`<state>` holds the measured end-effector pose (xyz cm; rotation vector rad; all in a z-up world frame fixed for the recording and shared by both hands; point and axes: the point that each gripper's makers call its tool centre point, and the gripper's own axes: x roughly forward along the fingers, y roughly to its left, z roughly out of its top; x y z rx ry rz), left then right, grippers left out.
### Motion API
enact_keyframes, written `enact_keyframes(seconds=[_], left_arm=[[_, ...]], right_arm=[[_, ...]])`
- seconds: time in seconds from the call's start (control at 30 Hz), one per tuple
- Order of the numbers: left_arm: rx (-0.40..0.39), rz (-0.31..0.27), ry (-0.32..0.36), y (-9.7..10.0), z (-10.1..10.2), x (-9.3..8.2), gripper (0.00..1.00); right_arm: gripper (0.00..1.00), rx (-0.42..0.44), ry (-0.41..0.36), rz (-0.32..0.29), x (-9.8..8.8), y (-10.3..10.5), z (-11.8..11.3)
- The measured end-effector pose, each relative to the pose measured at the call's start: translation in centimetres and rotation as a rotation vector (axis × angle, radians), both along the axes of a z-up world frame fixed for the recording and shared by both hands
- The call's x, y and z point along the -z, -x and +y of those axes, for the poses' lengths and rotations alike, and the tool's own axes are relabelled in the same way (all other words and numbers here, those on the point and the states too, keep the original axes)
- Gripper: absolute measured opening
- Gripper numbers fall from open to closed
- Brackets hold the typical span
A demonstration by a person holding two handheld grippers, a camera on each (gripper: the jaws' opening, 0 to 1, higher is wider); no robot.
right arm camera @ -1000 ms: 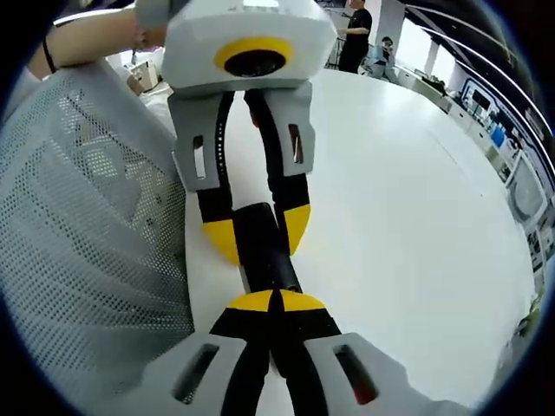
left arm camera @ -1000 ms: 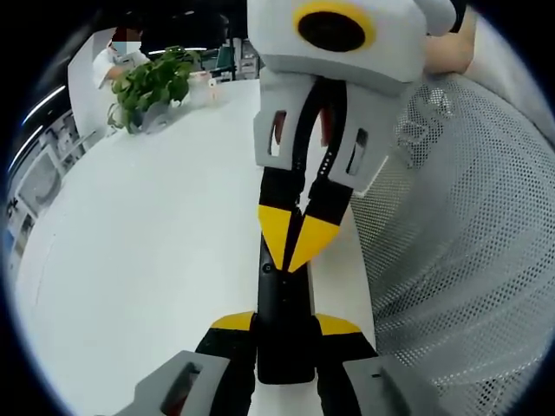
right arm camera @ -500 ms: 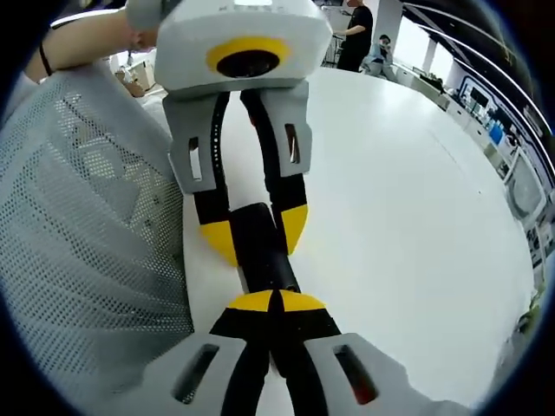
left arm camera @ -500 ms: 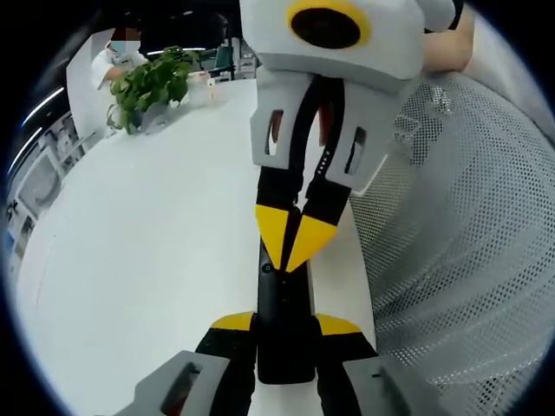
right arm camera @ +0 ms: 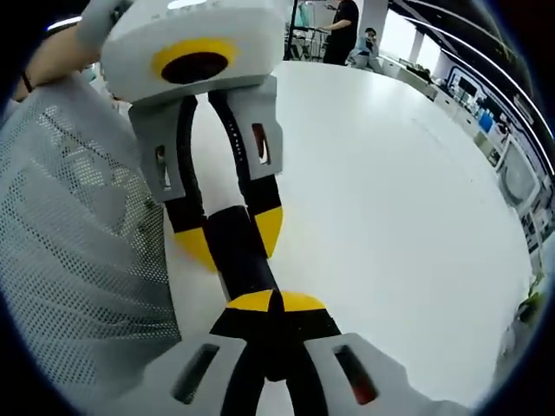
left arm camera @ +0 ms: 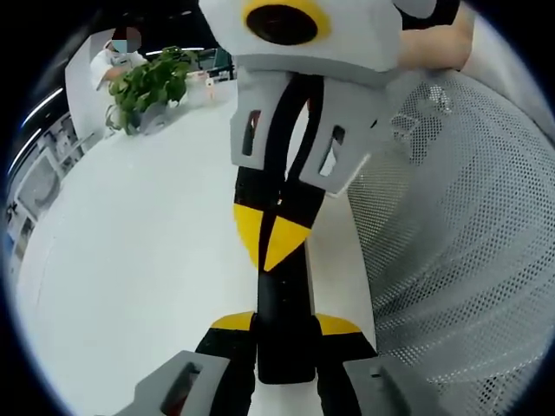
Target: Press the specified remote control buttons in sequence, fully releasing each button before pressing the next.
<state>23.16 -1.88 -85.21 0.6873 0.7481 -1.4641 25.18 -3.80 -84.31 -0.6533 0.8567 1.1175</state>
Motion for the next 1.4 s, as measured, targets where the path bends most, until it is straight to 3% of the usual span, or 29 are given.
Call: enact_keyframes(seconds=[0.3, 0.4, 0.53, 0.77, 0.83, 1.03, 1.07, 1.2, 1.4], left_arm=[[0.000, 0.001, 0.000, 0.0, 0.0, 0.0, 0.25], [-0.001, -0.001, -0.001, 0.0, 0.0, 0.1, 0.25], [0.000, 0.003, 0.002, 0.0, 0.0, 0.0, 0.25], [-0.001, 0.002, 0.002, 0.0, 0.0, 0.1, 0.25], [0.000, 0.002, 0.001, 0.1, 0.0, 0.0, 0.25], [-0.001, 0.002, 0.000, 0.1, 0.0, 0.0, 0.25], [-0.001, 0.002, 0.000, 0.1, 0.0, 0.0, 0.25], [0.000, 0.001, -0.001, 0.1, 0.0, 0.0, 0.25], [-0.001, 0.002, 0.000, 0.0, 0.0, 0.0, 0.25]], right_arm=[[0.00, 0.005, 0.015, 0.001, 0.0, 0.4, -0.2], [0.00, 0.033, 0.066, -0.061, 0.1, -0.9, -1.1], [0.00, -0.009, 0.037, -0.044, 0.1, -0.2, -0.5], [0.00, 0.000, 0.010, 0.009, 0.0, 0.7, 0.0], [0.00, -0.011, 0.020, -0.012, 0.0, 0.7, -0.1], [0.00, 0.008, 0.038, 0.001, 0.0, 0.7, -0.6], [0.00, 0.026, 0.068, -0.014, 0.1, 0.3, -1.2], [0.00, 0.042, 0.043, -0.001, 0.1, 0.1, -1.1], [0.00, 0.034, 0.058, -0.043, 0.3, -0.8, -0.9]])
